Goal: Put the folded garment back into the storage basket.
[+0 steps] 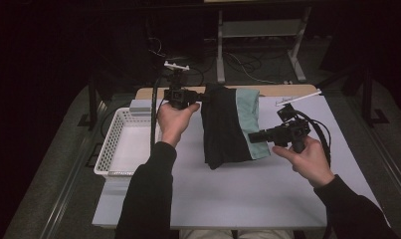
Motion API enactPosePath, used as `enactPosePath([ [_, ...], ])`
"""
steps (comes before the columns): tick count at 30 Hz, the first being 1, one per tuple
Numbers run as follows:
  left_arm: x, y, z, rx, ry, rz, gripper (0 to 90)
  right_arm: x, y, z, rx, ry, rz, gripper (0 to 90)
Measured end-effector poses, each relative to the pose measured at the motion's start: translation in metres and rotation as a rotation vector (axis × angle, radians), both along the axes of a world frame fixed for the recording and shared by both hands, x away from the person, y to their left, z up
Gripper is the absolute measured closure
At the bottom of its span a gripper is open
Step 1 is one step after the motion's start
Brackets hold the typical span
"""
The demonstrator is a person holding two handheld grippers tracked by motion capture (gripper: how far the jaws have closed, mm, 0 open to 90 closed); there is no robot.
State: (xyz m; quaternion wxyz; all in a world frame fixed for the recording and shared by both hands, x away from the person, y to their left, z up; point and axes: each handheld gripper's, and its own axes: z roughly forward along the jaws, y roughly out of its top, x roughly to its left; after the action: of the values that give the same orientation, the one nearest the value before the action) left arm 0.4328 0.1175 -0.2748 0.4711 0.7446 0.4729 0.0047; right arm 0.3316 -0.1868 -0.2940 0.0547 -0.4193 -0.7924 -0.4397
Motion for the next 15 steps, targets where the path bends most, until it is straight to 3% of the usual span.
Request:
enactPosePath([
  [15,-0.002,0.022,0.014,0.001,-0.011,0.031,81.2,0.003,0.021,0.01,0.021,-0.022,0.027,80.9],
])
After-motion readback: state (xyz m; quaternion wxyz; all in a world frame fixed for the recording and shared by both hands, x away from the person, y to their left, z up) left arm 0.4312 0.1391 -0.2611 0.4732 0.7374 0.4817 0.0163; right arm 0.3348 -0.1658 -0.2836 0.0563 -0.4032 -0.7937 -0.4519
